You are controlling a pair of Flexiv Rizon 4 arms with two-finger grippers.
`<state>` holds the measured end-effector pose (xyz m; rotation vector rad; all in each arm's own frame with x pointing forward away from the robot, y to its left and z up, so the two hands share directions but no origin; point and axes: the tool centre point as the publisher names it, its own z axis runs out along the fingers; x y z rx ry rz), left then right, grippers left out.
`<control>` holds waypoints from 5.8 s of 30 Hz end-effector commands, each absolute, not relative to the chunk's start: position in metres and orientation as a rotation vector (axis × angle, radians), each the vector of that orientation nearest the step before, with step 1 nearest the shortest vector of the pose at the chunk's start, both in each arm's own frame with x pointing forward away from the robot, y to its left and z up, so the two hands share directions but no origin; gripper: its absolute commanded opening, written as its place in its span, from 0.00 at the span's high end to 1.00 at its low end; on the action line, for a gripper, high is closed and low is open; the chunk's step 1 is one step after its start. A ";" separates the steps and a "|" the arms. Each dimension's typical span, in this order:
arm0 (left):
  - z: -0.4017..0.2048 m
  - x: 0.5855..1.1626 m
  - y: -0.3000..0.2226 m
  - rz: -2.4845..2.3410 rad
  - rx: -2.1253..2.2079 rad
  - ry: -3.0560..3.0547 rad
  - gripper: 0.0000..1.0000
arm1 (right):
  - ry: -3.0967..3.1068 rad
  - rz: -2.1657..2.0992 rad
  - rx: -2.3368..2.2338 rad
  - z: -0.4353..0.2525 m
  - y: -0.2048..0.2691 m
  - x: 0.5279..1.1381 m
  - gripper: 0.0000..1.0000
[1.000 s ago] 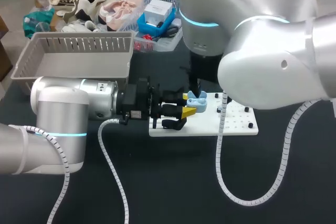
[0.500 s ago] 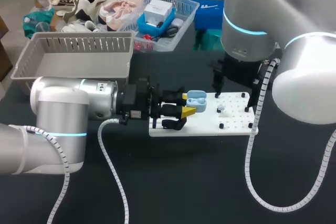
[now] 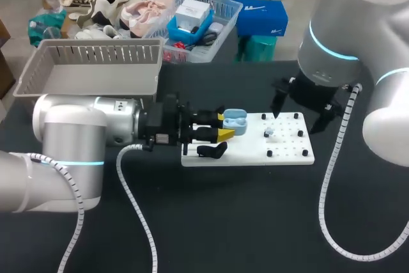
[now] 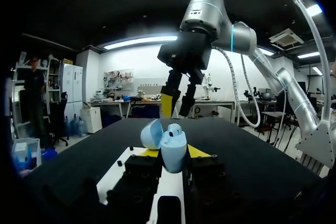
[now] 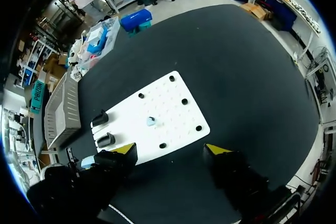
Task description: Pick up each earbud case from the left stands, insert the matching earbuds, close the lid, and place the case in the box.
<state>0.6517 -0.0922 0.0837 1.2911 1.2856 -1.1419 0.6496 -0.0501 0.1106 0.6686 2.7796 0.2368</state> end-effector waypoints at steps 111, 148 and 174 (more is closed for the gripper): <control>0.084 0.648 -0.090 -1.124 1.277 1.300 1.00 | 2.880 0.309 0.457 0.024 -0.014 0.704 0.67; 0.084 0.648 -0.090 -1.124 1.277 1.300 1.00 | 2.812 0.362 0.492 0.058 -0.023 0.693 1.00; 0.084 0.648 -0.090 -1.124 1.277 1.300 1.00 | 2.691 0.342 0.160 0.207 0.015 0.621 1.00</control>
